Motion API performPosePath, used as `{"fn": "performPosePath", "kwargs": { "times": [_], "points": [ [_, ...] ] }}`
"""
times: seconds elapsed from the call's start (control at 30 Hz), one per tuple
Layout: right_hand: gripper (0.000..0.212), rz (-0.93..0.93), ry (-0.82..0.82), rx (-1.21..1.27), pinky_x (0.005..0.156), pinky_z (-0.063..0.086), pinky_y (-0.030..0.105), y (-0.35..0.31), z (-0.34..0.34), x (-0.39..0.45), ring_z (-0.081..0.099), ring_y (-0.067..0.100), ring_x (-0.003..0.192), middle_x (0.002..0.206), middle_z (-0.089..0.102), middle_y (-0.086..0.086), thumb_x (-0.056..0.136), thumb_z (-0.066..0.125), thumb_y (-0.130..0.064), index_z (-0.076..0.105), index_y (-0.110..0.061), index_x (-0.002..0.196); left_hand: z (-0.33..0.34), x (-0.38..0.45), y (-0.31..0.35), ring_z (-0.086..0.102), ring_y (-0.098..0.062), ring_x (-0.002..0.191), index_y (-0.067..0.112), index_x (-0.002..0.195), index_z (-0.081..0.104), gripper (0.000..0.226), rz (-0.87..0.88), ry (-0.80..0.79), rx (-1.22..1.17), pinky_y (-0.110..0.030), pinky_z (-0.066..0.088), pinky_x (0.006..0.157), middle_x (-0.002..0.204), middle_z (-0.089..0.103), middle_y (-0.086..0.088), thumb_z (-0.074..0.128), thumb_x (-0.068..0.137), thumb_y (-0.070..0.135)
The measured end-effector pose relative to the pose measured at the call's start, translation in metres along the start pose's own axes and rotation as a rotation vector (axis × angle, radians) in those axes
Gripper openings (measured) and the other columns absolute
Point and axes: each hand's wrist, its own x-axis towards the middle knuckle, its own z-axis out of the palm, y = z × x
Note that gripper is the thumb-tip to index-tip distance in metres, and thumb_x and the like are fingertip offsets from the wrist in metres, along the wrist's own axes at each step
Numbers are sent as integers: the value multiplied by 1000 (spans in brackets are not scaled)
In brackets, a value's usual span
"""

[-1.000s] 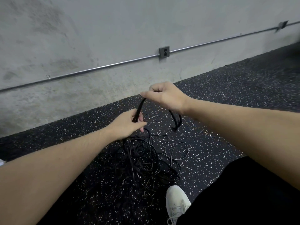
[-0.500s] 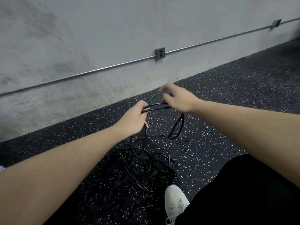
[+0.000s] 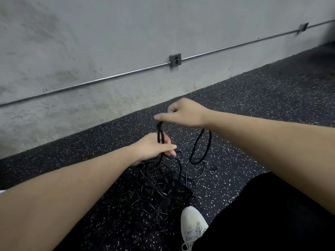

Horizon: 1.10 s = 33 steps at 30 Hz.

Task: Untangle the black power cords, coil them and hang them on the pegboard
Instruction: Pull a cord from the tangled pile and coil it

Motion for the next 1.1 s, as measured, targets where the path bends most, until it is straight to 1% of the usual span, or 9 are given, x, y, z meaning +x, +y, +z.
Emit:
{"fn": "performPosePath", "kwargs": {
  "times": [0.13, 0.23, 0.33, 0.43, 0.5, 0.57, 0.73, 0.9, 1.1],
  "points": [
    [53, -11, 140, 239, 62, 37, 33, 18, -13, -6, 32, 13, 46, 48, 39, -10, 87, 71, -56, 41, -25, 56, 2, -5, 0, 70, -5, 94, 23, 102, 70, 18, 3, 52, 63, -36, 48, 102, 91, 74, 15, 57, 104, 36],
    [48, -4, 246, 247, 61, 38, 33, 29, -19, -12, 35, 14, 48, 51, 43, -7, 91, 68, -54, 44, -24, 61, -2, -11, 9, 53, 10, 50, 22, 115, 68, 28, 52, 61, 108, -27, 35, 70, 63, 65, 24, 48, 107, 40],
    [48, 39, 405, 24, 56, 39, 28, 34, -26, -16, 44, 15, 50, 55, 51, -3, 94, 57, -60, 49, -23, 65, -9, -7, 10, 69, -12, 70, 21, 115, 61, 25, 114, 131, -28, -34, 48, 85, 88, 79, 5, 49, 106, 41],
    [50, 90, 461, -160, 54, 39, 28, 39, -31, -15, 52, 16, 53, 57, 56, -3, 99, 45, -62, 56, -21, 74, -14, -1, 10, 74, -26, 71, 15, 99, 58, 27, 172, 242, -111, -49, 55, 97, 64, 69, -3, 47, 108, 38],
    [48, 134, 455, -253, 59, 45, 31, 47, -31, -12, 61, 21, 64, 68, 64, 0, 101, 40, -60, 59, -19, 85, -14, 2, 14, 59, -15, 51, 17, 96, 57, 26, 181, 297, -34, -34, 61, 73, 55, 52, 3, 45, 108, 37],
    [31, 137, 419, -288, 69, 53, 37, 55, -30, -10, 65, 25, 76, 89, 70, 1, 104, 41, -48, 56, -20, 107, -12, 6, 18, 41, -6, 43, 20, 94, 57, 27, 174, 350, 113, -22, 43, 50, 55, 43, 10, 44, 108, 38],
    [41, -61, 95, -267, 99, 51, 43, 39, -22, -9, 61, 20, 112, 129, 64, 3, 101, 44, -22, 47, -19, 142, -11, 15, 32, 35, -2, 37, 18, 90, 61, 29, 216, 352, 239, -26, 27, 46, 57, 46, 11, 48, 107, 37],
    [14, 16, -232, -276, 65, 43, 32, 26, -10, -9, 58, 21, 78, 84, 64, -1, 101, 50, -30, 61, -22, 98, -14, 15, 36, 41, -2, 41, 23, 83, 60, 26, 235, 286, 252, -20, 31, 44, 58, 50, 11, 54, 105, 35],
    [30, 11, -43, -309, 56, 38, 27, 33, -24, -18, 51, 14, 57, 60, 58, -8, 89, 63, -39, 54, -21, 68, -14, 7, 6, 48, -7, 53, 20, 89, 71, 17, 144, -8, 298, -27, 42, 57, 71, 67, 3, 65, 99, 33]
  ]
}}
